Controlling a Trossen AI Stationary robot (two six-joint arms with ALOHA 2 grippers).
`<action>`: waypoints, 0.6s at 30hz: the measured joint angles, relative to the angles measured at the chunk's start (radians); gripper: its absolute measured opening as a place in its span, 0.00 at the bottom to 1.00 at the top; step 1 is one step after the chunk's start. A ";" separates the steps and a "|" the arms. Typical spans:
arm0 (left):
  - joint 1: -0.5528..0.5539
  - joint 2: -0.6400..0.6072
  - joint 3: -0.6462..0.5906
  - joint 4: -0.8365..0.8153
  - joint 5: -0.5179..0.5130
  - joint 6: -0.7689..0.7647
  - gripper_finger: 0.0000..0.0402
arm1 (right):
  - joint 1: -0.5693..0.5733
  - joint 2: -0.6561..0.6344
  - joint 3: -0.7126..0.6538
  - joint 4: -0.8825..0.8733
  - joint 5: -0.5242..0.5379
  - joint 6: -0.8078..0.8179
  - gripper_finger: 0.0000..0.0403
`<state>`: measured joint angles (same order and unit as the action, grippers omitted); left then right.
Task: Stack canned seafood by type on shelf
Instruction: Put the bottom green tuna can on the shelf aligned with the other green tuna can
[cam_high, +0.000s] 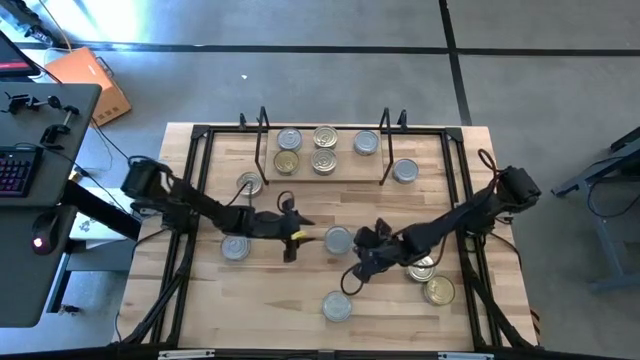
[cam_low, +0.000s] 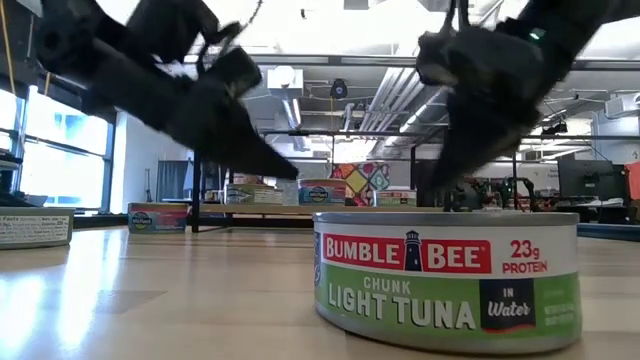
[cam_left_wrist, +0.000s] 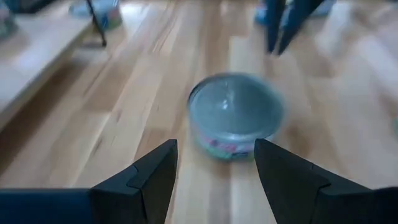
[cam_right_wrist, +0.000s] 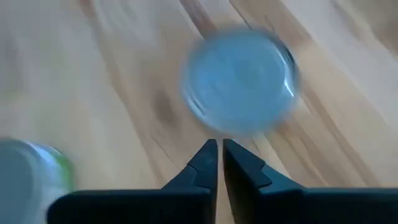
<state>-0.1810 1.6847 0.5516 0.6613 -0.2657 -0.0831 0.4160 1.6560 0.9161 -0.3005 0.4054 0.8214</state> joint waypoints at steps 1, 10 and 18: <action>0.009 0.023 0.005 0.000 0.000 -0.008 0.51 | 0.005 0.002 -0.003 -0.017 -0.008 0.018 0.09; 0.050 0.250 0.158 0.000 0.131 0.044 0.51 | -0.025 0.042 -0.115 0.188 0.014 0.010 0.45; -0.001 0.298 0.249 -0.014 0.195 0.095 0.51 | -0.067 0.043 -0.118 0.040 -0.020 0.018 0.57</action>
<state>-0.1820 1.9828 0.8004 0.6469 -0.0706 0.0121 0.3485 1.6993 0.7983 -0.2600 0.3852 0.8397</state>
